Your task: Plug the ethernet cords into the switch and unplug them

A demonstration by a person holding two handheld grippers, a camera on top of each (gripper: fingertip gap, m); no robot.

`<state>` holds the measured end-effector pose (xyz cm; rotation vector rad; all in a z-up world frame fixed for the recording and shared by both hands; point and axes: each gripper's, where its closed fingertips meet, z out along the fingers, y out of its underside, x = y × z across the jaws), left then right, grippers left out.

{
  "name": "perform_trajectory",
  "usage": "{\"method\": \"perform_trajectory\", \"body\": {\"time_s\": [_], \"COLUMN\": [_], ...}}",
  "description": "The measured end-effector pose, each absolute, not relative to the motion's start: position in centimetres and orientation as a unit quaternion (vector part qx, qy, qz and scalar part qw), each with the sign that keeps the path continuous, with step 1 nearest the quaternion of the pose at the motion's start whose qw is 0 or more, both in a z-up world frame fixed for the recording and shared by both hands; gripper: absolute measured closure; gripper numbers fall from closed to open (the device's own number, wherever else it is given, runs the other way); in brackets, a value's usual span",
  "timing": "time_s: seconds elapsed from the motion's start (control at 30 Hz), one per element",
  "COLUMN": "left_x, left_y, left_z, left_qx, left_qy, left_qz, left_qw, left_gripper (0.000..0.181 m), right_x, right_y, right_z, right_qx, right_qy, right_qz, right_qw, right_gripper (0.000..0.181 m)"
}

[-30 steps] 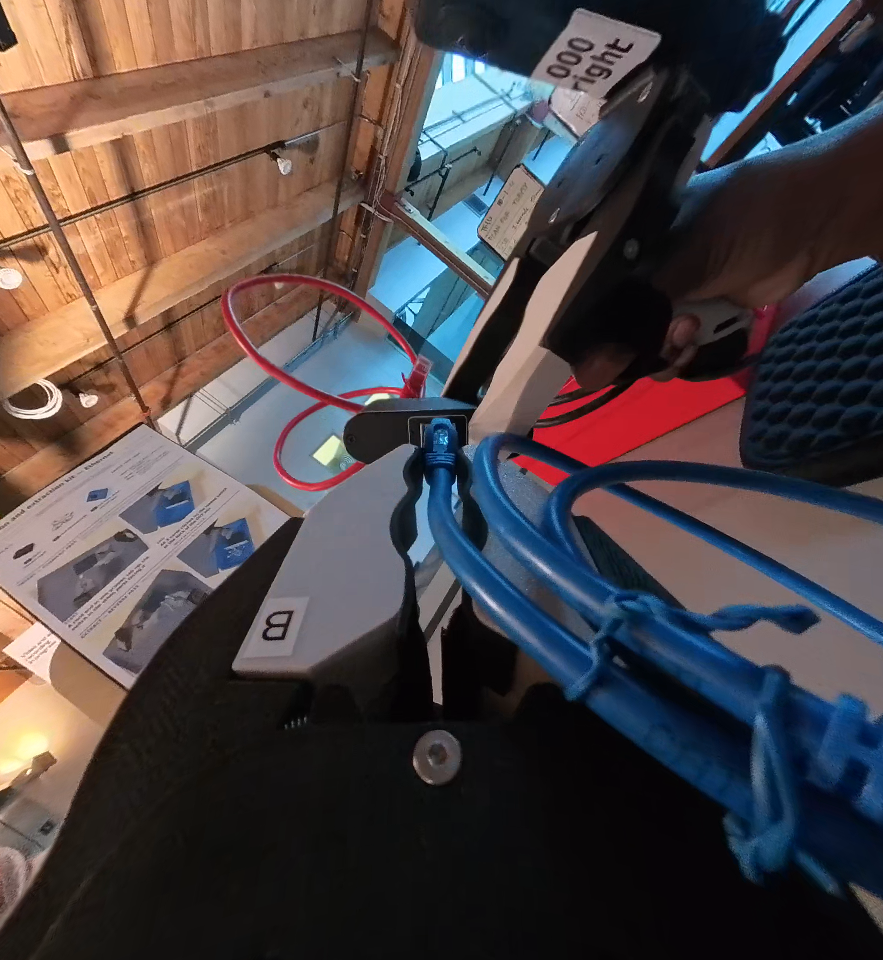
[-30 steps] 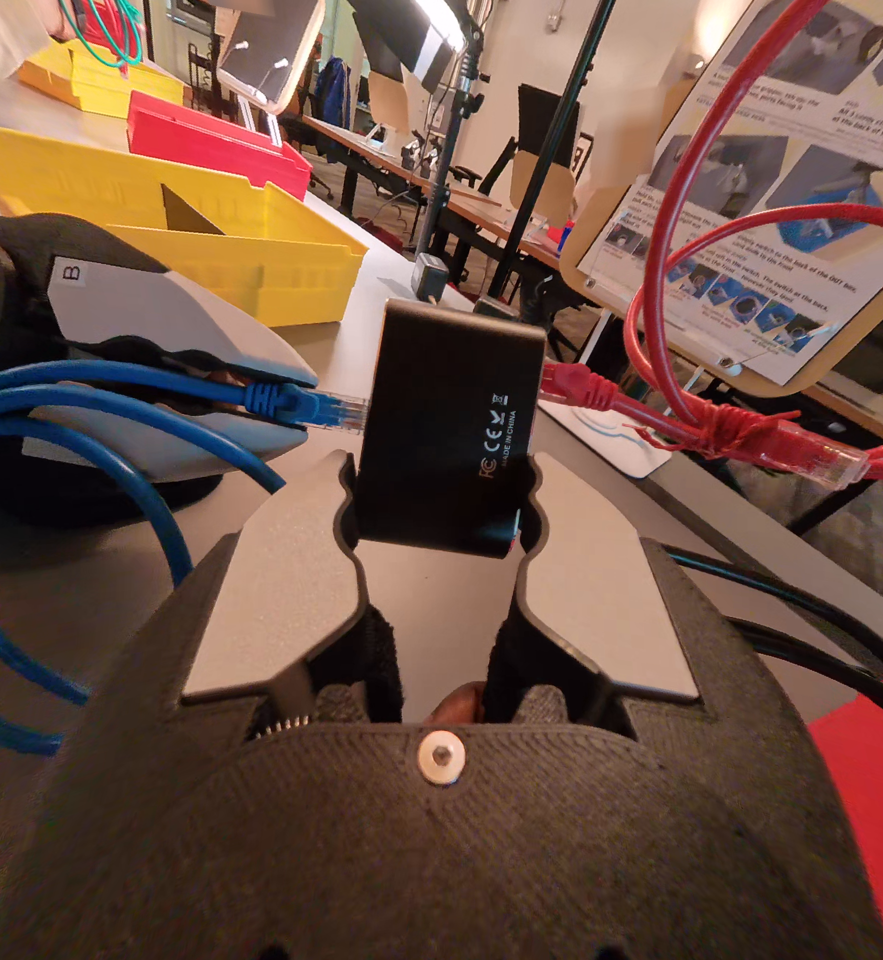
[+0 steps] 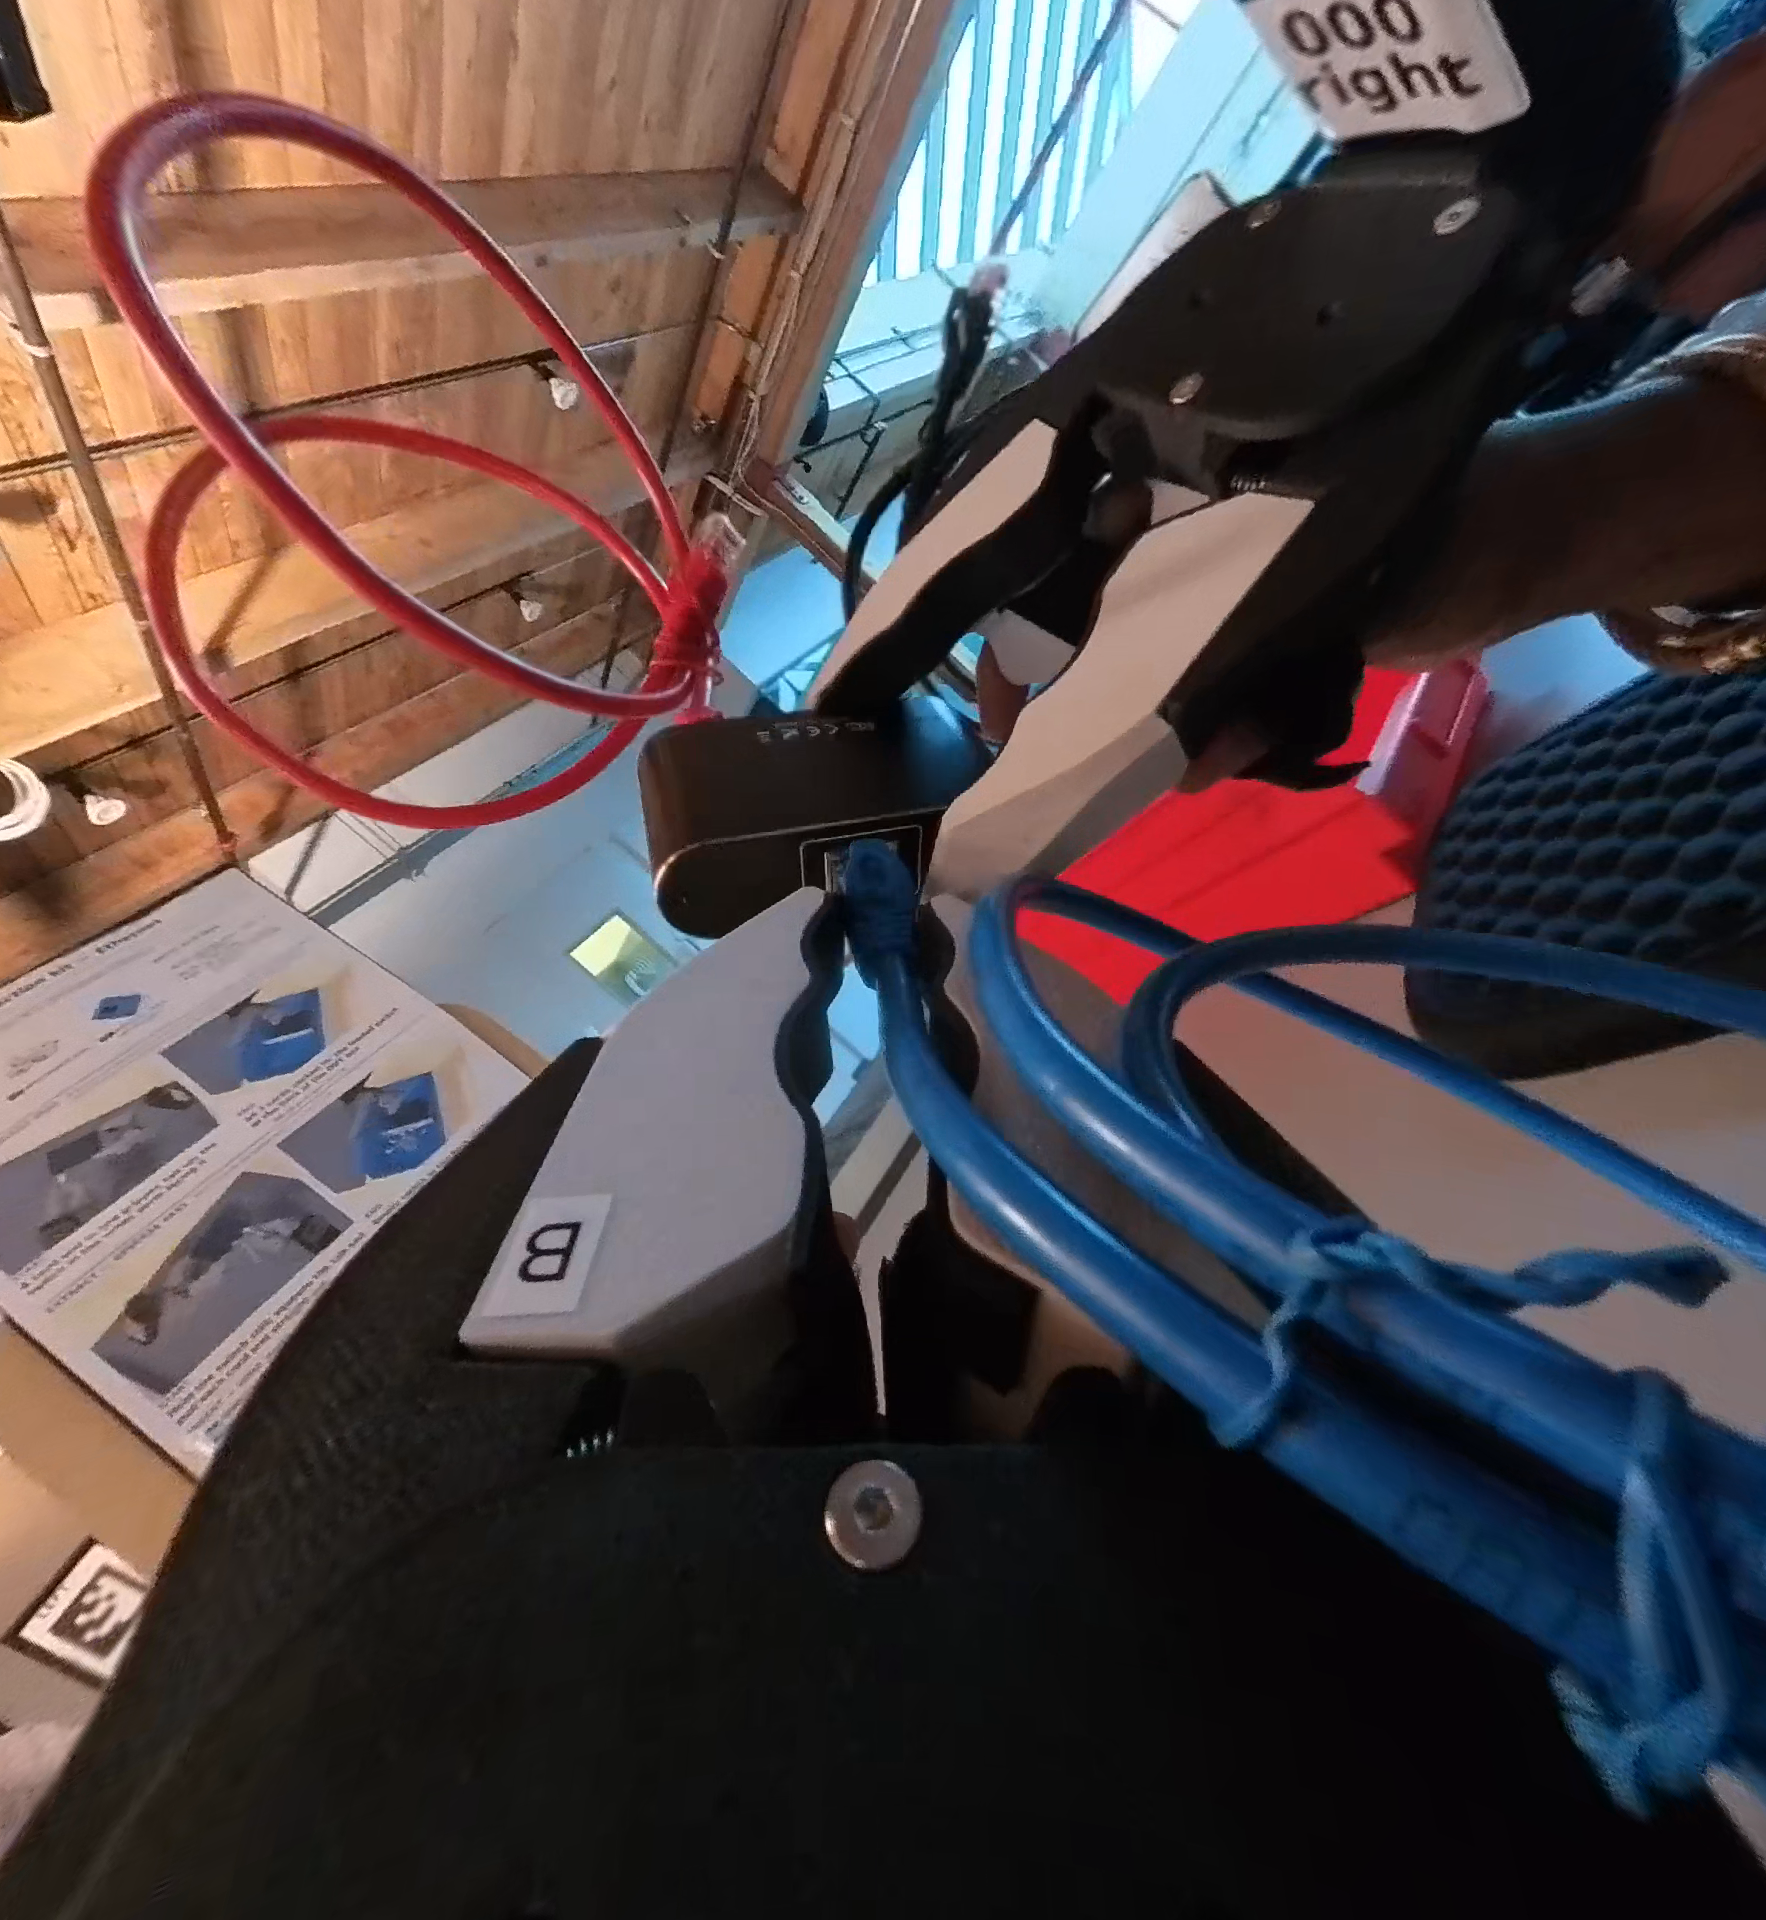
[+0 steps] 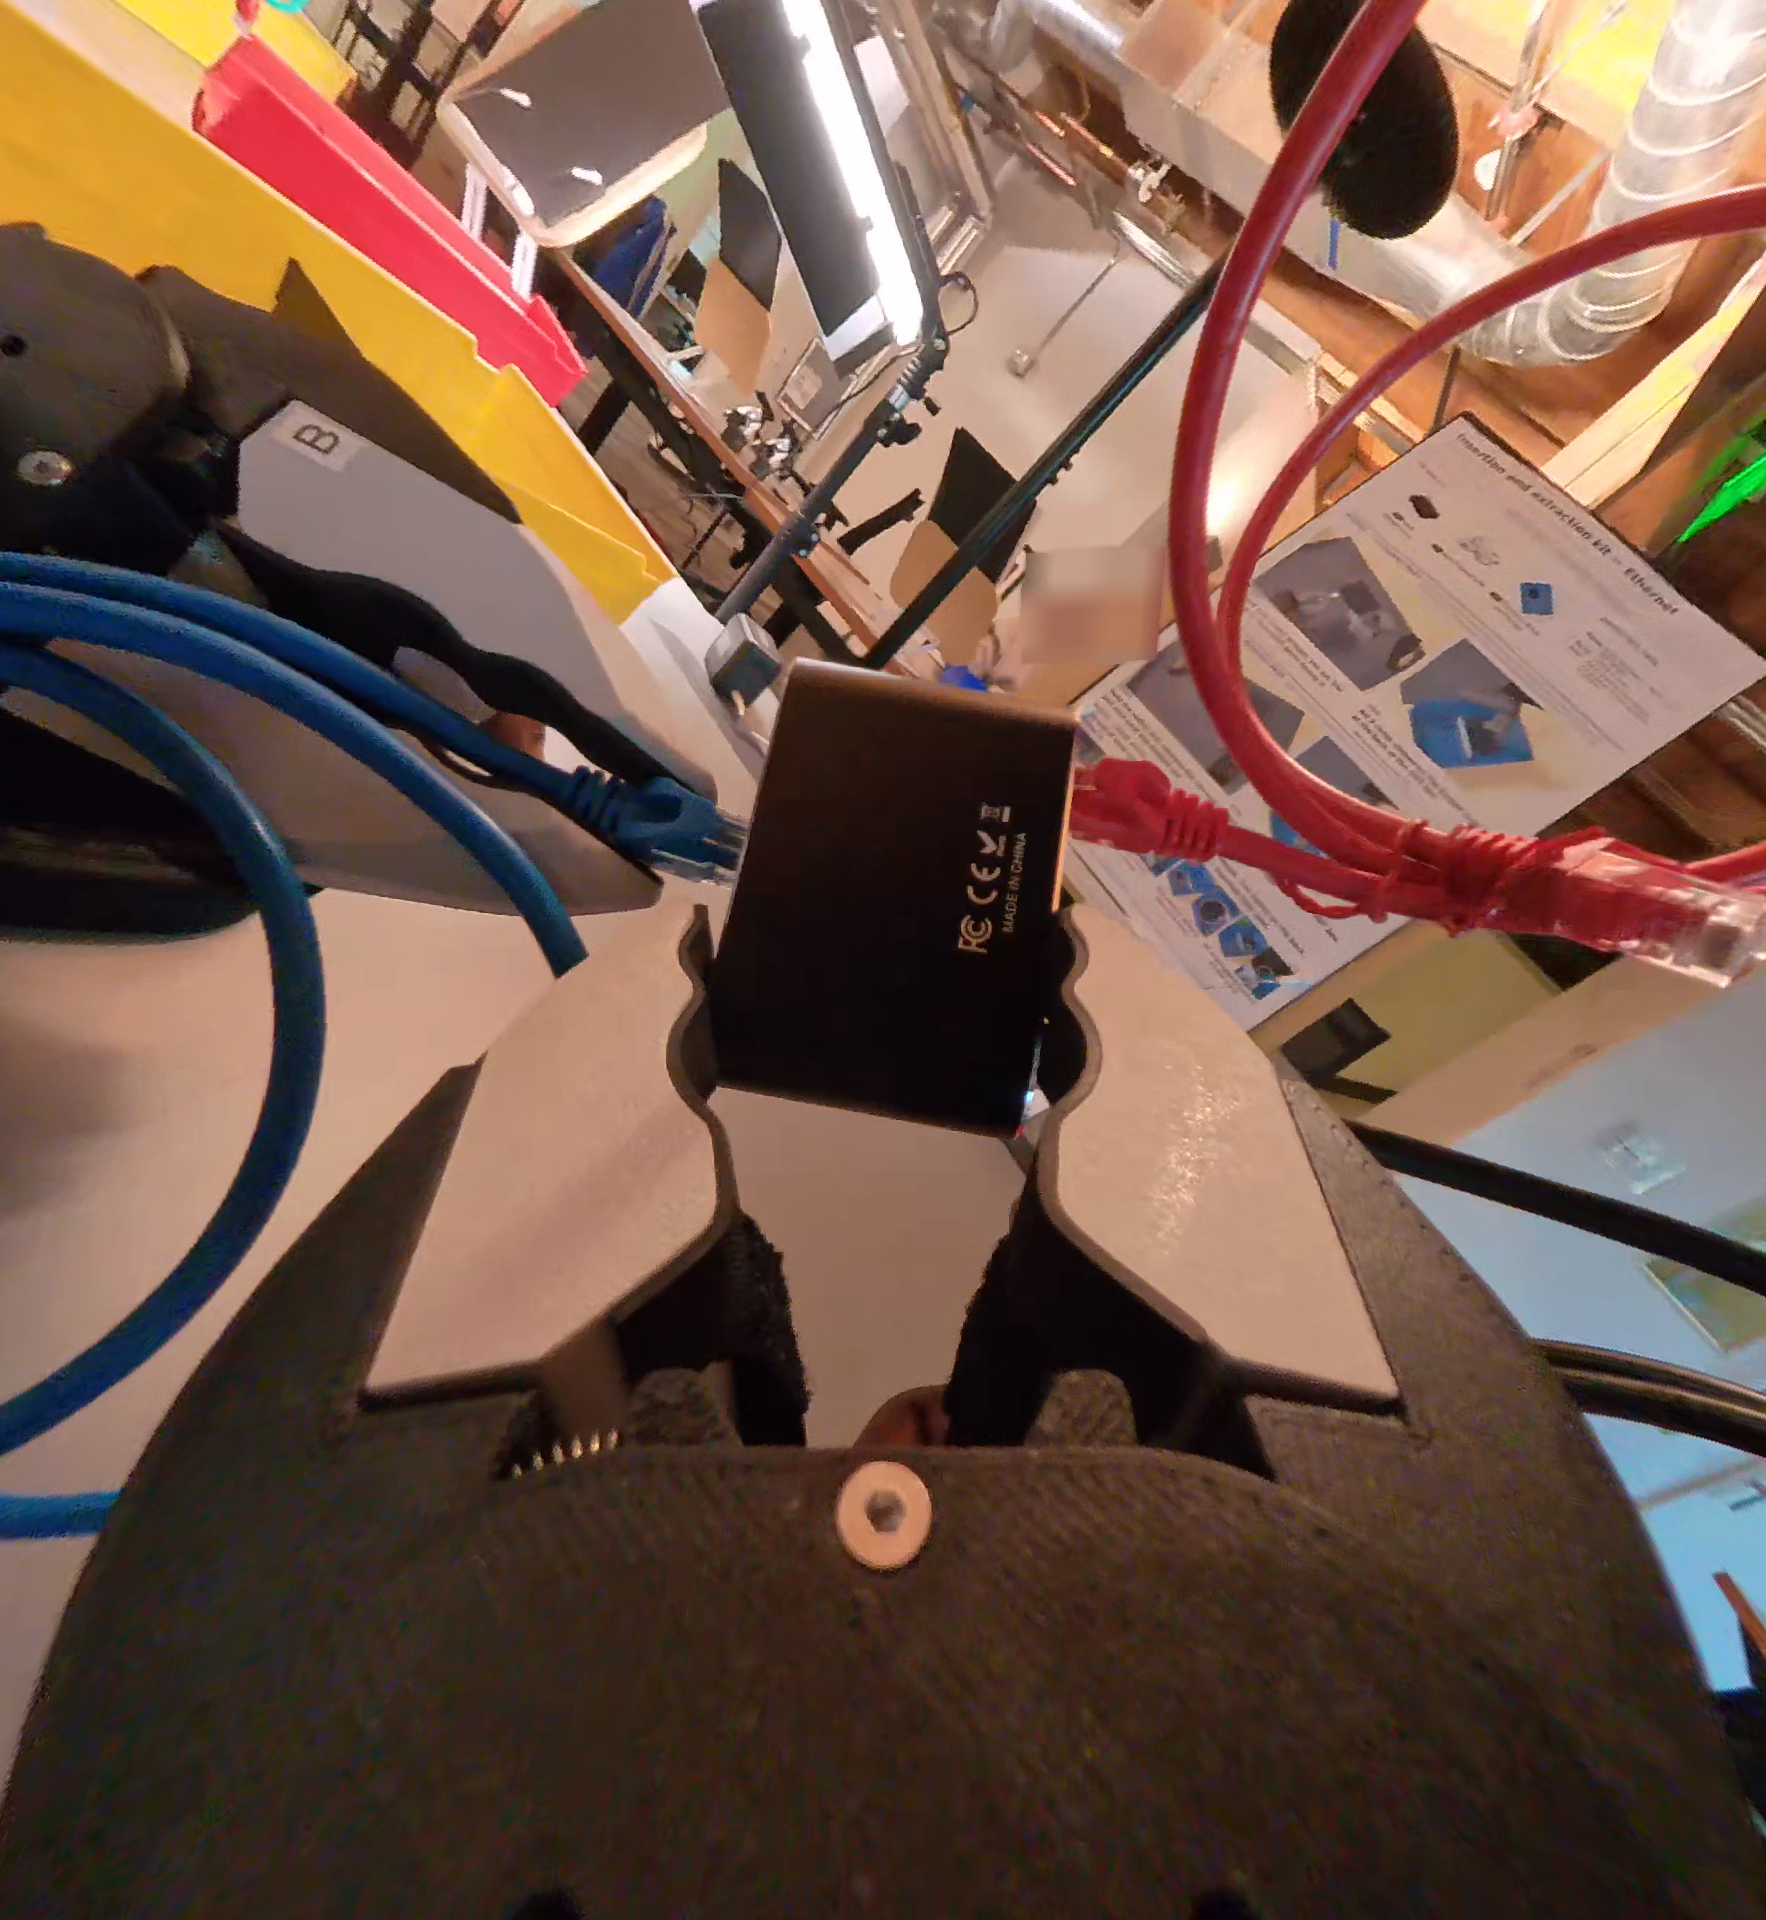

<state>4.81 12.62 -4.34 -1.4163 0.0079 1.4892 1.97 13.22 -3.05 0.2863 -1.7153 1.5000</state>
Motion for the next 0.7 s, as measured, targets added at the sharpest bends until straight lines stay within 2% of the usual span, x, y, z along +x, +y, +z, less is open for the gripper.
{"method": "perform_trajectory", "body": {"time_s": [0.07, 0.3, 0.4, 0.47, 0.6, 0.7], "left_x": [4.9, 6.3, 6.2, 6.1, 5.2, 5.5], "left_y": [12.5, 12.9, 12.9, 13.1, 12.9, 13.0], "left_z": [-4.1, -3.4, -3.6, -3.8, -4.2, -4.0], "left_qx": [-0.577, -0.54, -0.547, -0.553, -0.569, -0.572], "left_qy": [0.01, 0.086, 0.085, 0.09, 0.066, 0.056], "left_qz": [0.645, 0.709, 0.702, 0.698, 0.699, 0.672], "left_qw": [0.5, 0.446, 0.449, 0.446, 0.428, 0.467], "left_gripper": [0.17, 0.166, 0.169, 0.169, 0.17, 0.168], "right_x": [2.0, 2.9, 3.2, 3.0, 2.5, 3.0], "right_y": [13.1, 13.4, 13.3, 13.4, 13.4, 13.6], "right_z": [-2.9, -4.2, -5.0, -4.9, -4.6, -4.0], "right_qx": [0.107, 0.182, 0.153, 0.139, 0.142, 0.161], "right_qy": [-0.678, -0.721, -0.742, -0.732, -0.711, -0.699], "right_qz": [0.6, 0.591, 0.626, 0.65, 0.648, 0.639], "right_qw": [0.411, 0.313, 0.185, 0.149, 0.234, 0.278], "right_gripper": [0.12, 0.108, 0.108, 0.119, 0.121, 0.121]}}
